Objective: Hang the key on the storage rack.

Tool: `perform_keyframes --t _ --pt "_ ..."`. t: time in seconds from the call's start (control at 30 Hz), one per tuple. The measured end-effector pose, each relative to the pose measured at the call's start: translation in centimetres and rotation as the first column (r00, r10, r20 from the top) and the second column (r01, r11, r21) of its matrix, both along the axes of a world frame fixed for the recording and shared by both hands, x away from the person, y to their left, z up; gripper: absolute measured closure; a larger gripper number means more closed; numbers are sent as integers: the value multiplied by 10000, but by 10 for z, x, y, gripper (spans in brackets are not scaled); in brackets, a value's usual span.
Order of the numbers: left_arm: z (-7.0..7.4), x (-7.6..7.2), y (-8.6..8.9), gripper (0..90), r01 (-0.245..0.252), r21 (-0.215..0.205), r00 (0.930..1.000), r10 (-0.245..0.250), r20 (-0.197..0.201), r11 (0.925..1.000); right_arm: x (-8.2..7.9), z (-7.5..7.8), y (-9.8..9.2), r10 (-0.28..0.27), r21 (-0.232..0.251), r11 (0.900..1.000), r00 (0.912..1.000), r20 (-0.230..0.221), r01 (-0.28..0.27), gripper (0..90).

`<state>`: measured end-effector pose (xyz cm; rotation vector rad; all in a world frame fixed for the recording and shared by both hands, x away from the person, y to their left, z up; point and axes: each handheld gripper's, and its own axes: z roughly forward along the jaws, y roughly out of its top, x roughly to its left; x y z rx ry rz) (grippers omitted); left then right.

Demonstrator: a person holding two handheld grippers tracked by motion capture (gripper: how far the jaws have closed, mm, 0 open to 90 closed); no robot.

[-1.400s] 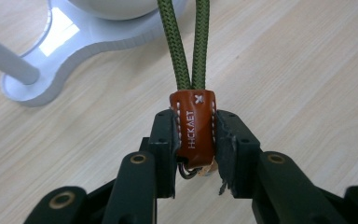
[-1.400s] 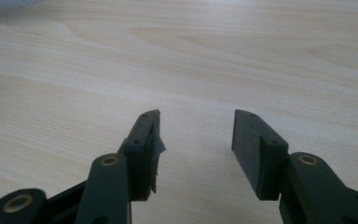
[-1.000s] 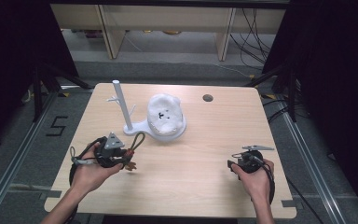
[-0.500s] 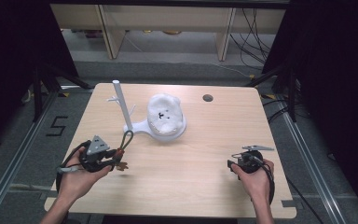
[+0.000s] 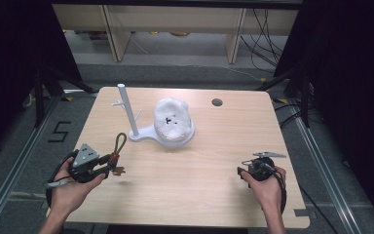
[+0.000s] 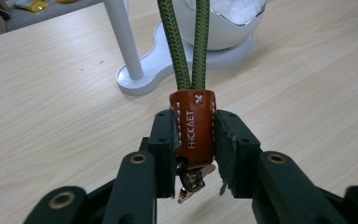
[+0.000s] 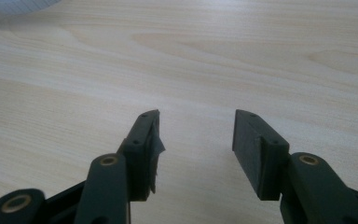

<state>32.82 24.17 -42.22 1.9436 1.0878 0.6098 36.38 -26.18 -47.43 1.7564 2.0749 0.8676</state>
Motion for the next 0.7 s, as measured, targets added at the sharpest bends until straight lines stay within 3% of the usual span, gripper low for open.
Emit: perform_keyframes --t 0.13,0.17,0.2,0.27,0.3,0.57,0.7 --pt "0 -1 4 685 -160 -281 9996 166 208 9995 0 -1 0 86 227 9997 10000 19 -86 520" --pt "0 -1 5 685 -213 -381 9993 224 296 9990 1 -2 -2 307 -34 9995 9993 192 -307 520" --pt "0 -1 6 685 -229 -396 9992 242 330 9990 1 -3 -1 159 -97 9998 9996 215 -157 520" --pt "1 0 8 685 -313 -542 9983 338 467 9980 1 -3 -2 345 -7 9994 9989 316 -345 519" --pt "2 0 8 685 -379 -567 9977 410 540 9977 2 -3 -1 212 -177 9996 9994 268 -207 519" --pt "10 6 16 685 -557 -923 9923 654 1050 9942 1 -2 -1 114 -11 9999 9997 230 -114 518" --pt "13 6 18 685 -589 -906 9911 691 1137 9941 0 -1 -1 41 -17 10000 9999 148 -41 517"
